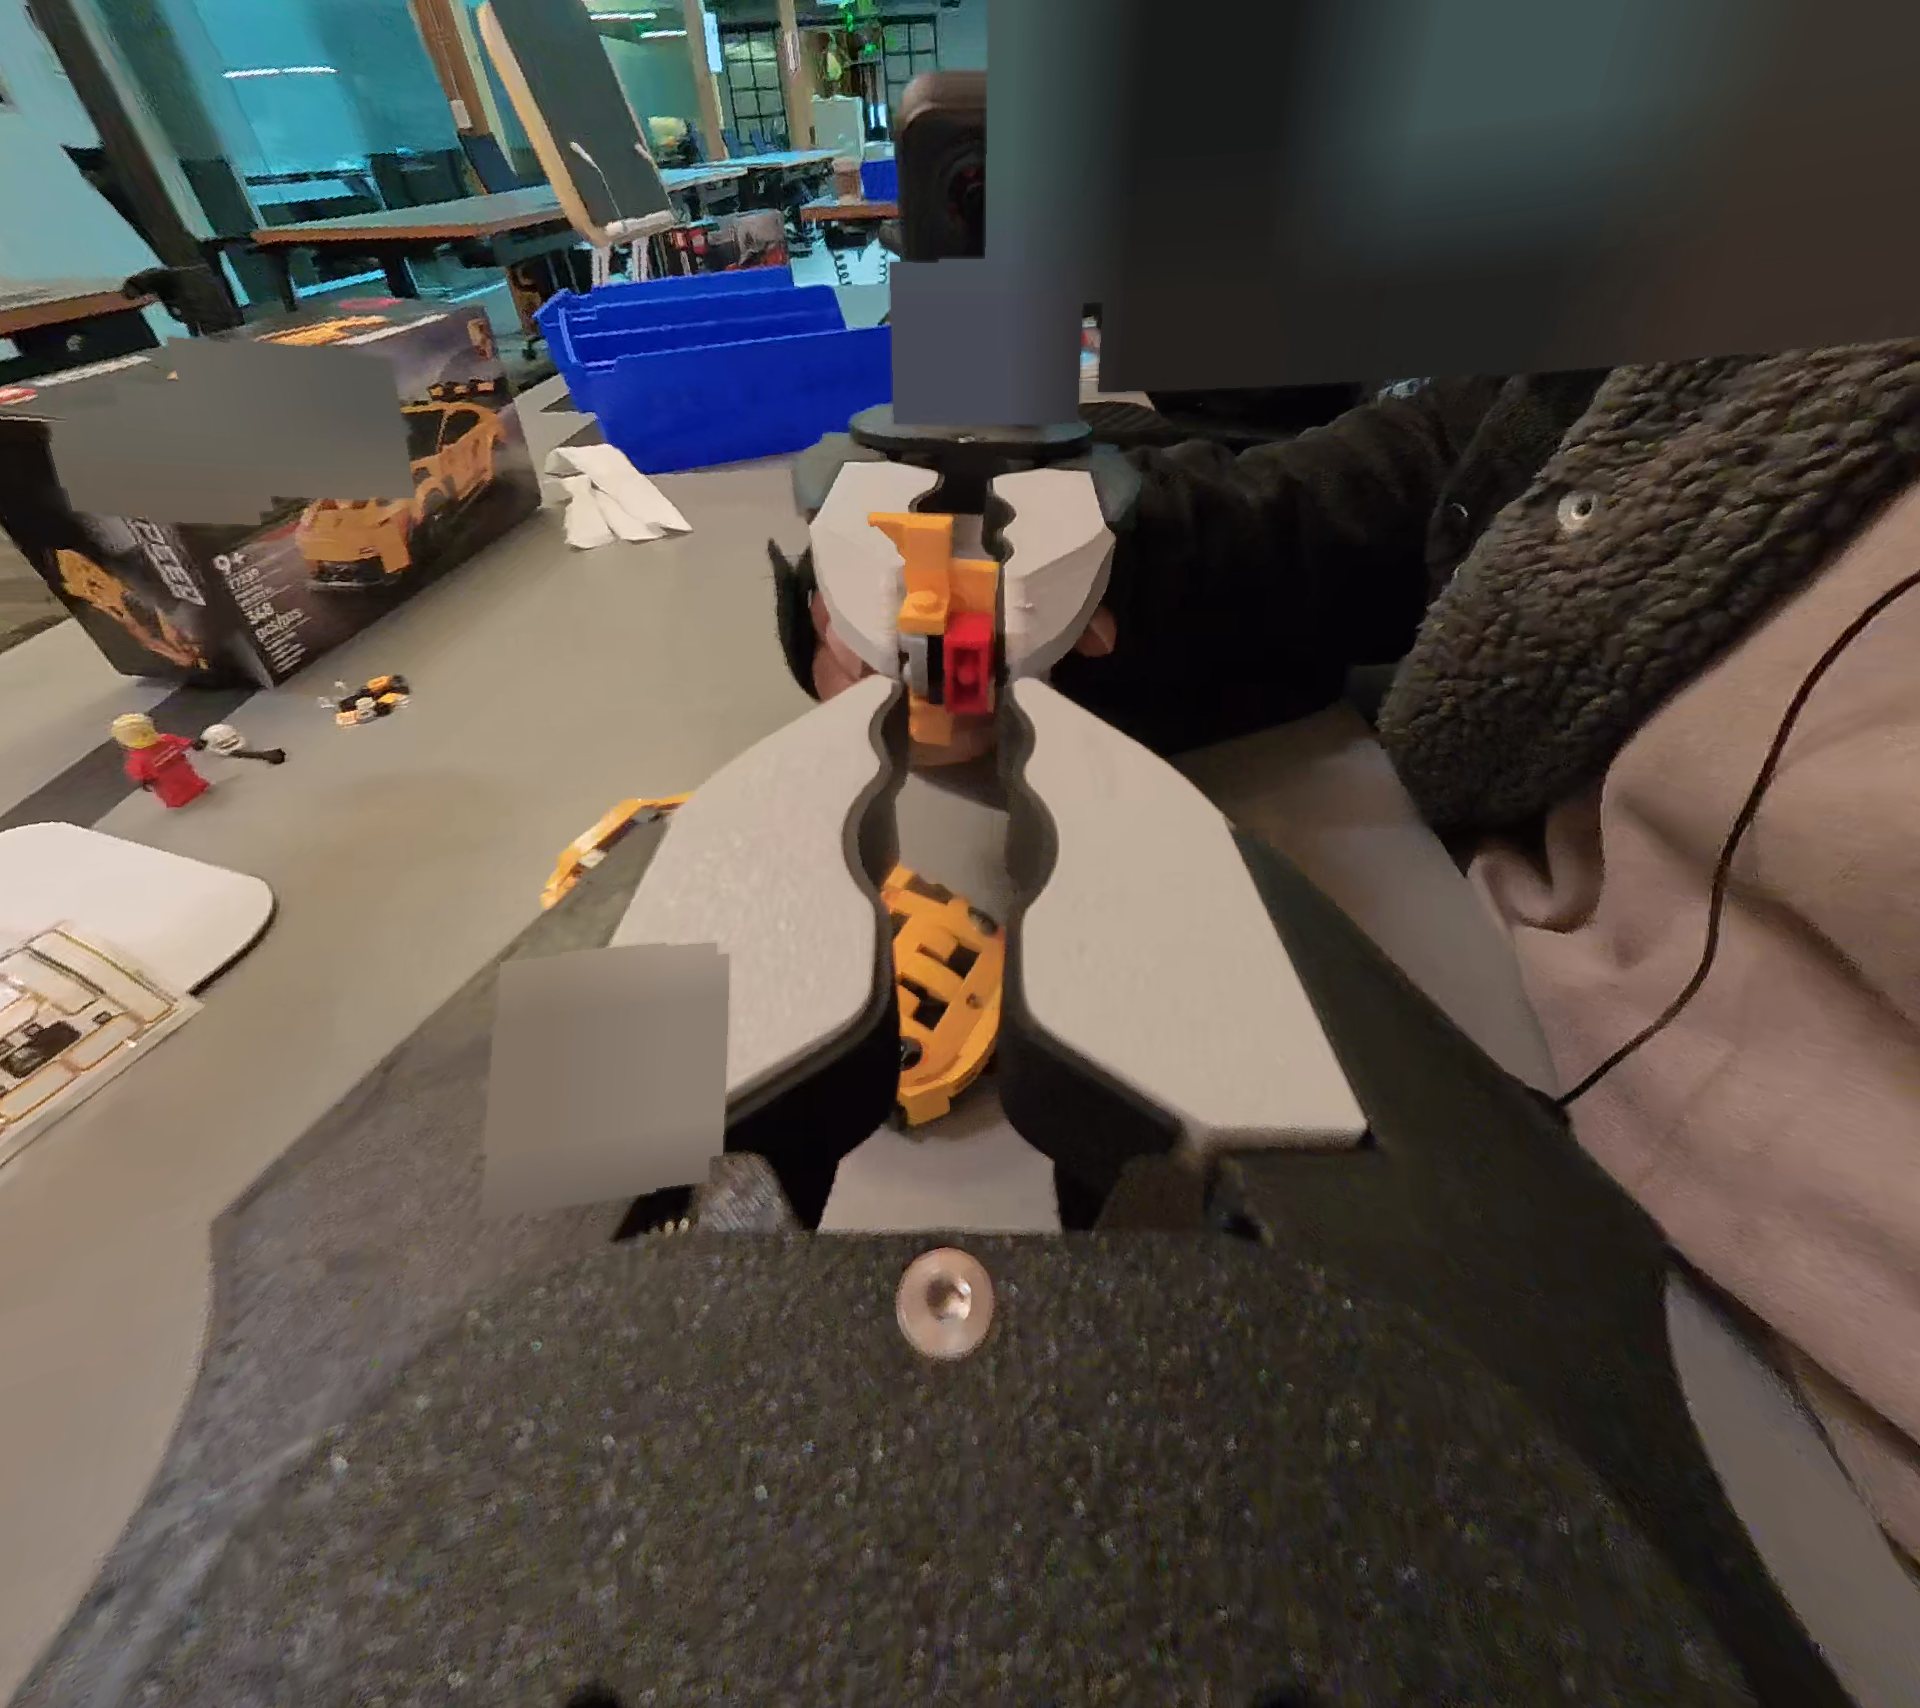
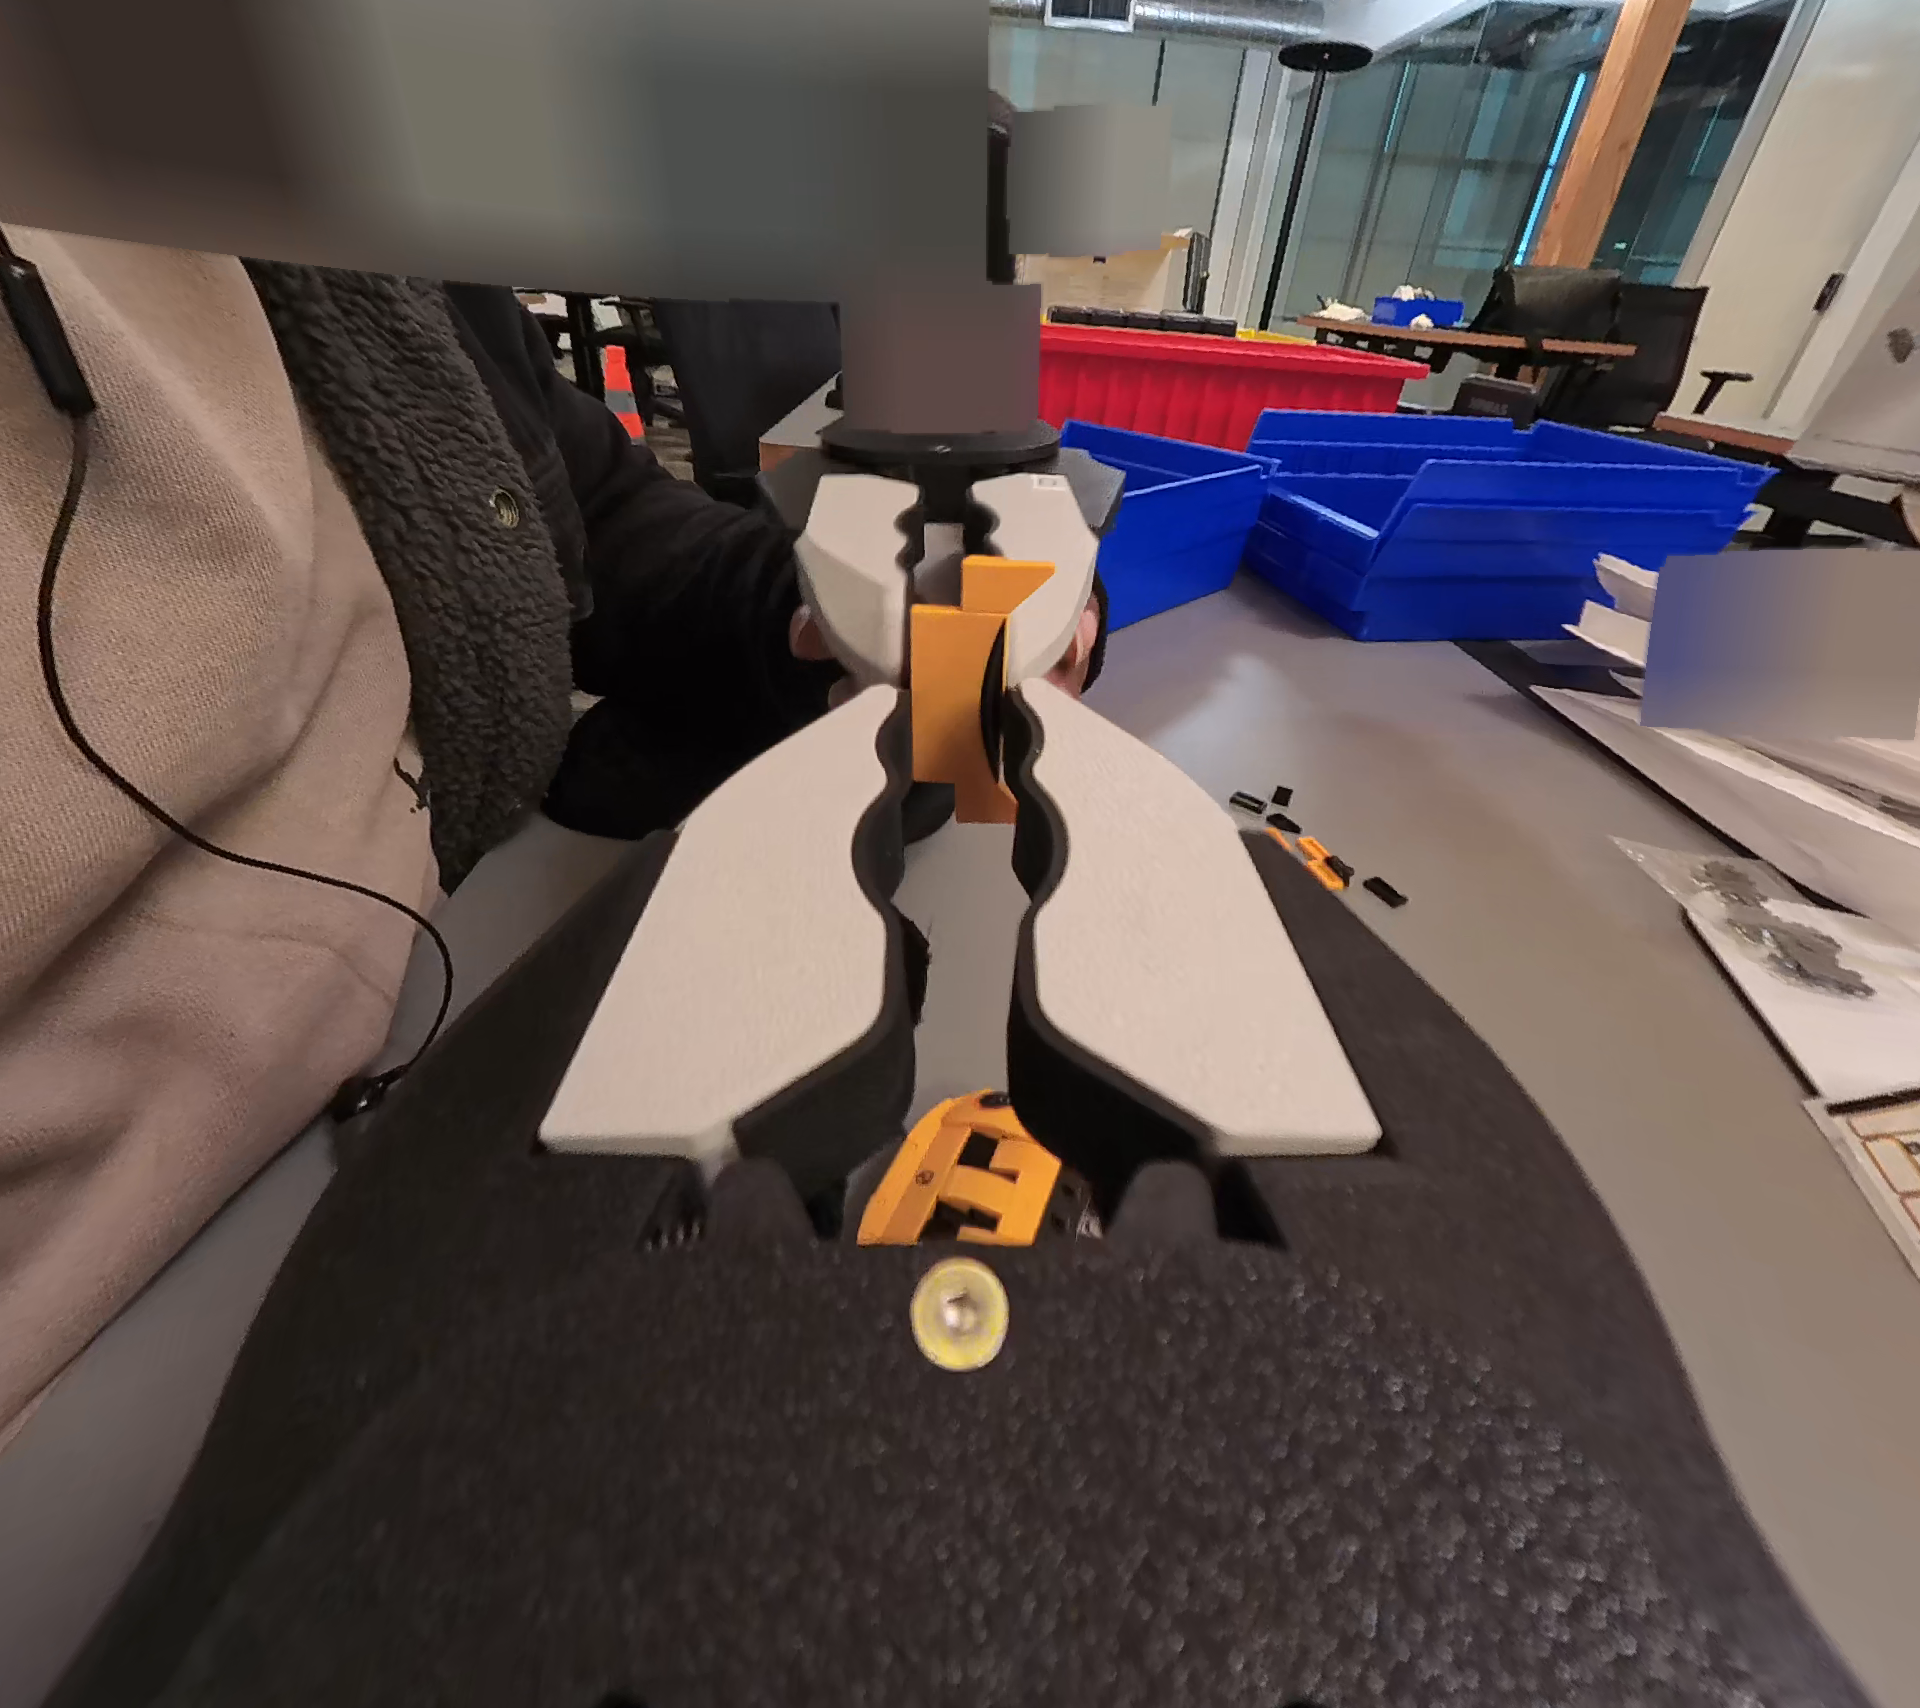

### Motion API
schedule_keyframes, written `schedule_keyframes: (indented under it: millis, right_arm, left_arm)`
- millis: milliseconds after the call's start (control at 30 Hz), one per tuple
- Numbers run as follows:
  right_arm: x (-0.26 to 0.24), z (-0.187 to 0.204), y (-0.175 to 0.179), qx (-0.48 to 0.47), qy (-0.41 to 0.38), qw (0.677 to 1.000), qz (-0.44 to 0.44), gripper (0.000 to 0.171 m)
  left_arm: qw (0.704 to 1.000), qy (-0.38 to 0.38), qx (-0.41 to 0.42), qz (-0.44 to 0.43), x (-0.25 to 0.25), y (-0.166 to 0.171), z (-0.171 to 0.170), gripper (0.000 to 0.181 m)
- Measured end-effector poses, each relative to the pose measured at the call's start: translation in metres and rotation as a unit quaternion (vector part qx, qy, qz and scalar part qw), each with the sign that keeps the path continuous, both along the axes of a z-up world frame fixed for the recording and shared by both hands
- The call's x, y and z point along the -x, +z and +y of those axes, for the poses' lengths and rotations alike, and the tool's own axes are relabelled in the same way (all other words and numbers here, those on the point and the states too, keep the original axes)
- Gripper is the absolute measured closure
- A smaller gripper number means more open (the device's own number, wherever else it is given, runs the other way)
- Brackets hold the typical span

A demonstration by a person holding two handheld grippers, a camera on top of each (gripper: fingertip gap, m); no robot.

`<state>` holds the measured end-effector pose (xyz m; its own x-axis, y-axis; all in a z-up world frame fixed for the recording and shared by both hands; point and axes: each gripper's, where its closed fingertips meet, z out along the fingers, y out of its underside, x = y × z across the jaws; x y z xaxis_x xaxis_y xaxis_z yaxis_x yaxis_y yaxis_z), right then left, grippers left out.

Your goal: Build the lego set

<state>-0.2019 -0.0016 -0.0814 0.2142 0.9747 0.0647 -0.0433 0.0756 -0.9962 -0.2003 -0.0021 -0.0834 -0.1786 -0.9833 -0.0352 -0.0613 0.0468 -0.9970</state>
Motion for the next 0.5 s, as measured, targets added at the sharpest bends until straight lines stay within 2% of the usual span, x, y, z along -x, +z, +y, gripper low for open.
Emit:
schedule_keyframes:
  millis: [267,500]
  right_arm:
    - [0.004,-0.004,-0.010,0.023,0.018,0.999,-0.023,0.155]
    - [0.010,-0.003,-0.022,0.032,0.012,0.998,-0.057,0.155]
  left_arm:
    - [1.000,-0.018,0.002,0.009,0.001,-0.005,-0.002,0.179]
    - [1.000,-0.019,-0.004,0.014,0.000,-0.006,-0.006,0.181]
